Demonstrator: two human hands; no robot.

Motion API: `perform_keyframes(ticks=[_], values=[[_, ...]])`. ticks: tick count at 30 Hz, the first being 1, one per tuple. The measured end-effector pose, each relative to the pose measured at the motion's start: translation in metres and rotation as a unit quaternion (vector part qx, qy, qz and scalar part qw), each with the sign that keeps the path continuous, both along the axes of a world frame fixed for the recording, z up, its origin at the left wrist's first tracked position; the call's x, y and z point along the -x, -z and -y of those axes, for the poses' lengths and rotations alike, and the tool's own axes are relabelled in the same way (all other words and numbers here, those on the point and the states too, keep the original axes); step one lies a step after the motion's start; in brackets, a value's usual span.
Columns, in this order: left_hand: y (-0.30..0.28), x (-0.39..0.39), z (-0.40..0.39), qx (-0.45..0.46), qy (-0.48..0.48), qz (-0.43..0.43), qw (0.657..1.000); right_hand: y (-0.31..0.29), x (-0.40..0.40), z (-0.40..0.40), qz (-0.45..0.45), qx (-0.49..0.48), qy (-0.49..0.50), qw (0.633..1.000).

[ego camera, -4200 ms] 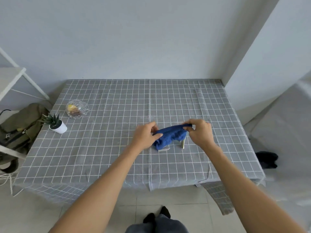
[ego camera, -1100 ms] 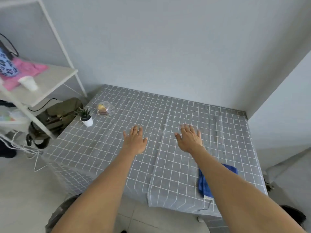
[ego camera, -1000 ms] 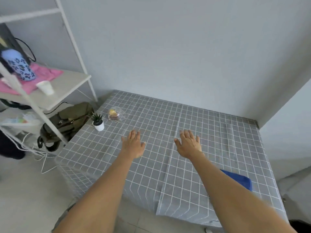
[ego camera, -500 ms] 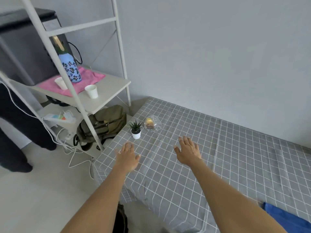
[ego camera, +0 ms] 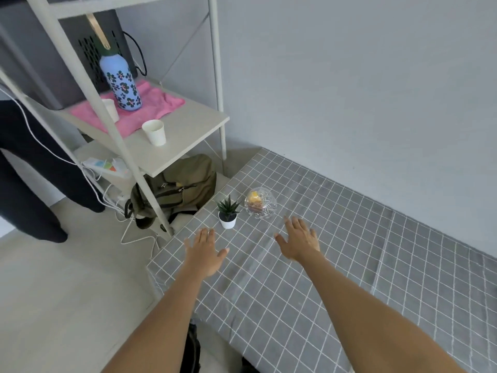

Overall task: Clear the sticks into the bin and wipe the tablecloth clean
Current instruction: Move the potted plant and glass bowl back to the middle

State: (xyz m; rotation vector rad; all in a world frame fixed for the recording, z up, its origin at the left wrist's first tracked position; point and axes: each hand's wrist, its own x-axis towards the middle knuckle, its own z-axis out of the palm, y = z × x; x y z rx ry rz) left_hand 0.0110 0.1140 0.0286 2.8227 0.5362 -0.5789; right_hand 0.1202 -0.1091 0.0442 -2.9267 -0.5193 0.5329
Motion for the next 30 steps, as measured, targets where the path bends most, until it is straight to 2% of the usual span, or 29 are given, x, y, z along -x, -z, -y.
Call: perform_keyframes(ticks=[6, 11, 15, 22, 30], values=[[0.022, -0.033, -0.004, 0.037, -0.045, 0.053, 0.997, 0.024, -0.051, -0.026, -0.004, -0.026, 0.006, 1.0], [0.044, -0.053, -0.01, 0.047, -0.084, 0.113, 0.989, 0.038, -0.081, -0.048, 0.004, -0.087, -0.009, 0.996], [0.06, -0.061, -0.012, 0.076, -0.125, 0.174, 0.974, 0.054, -0.094, -0.059, -0.005, -0.147, 0.007, 0.989], [0.088, -0.07, -0.009, 0.117, -0.175, 0.232, 0.95, 0.084, -0.104, -0.068, 0.019, -0.267, 0.028, 0.963], [0.095, -0.078, -0.002, 0.157, -0.226, 0.299, 0.914, 0.092, -0.108, -0.071, 0.011, -0.297, 0.003, 0.955]])
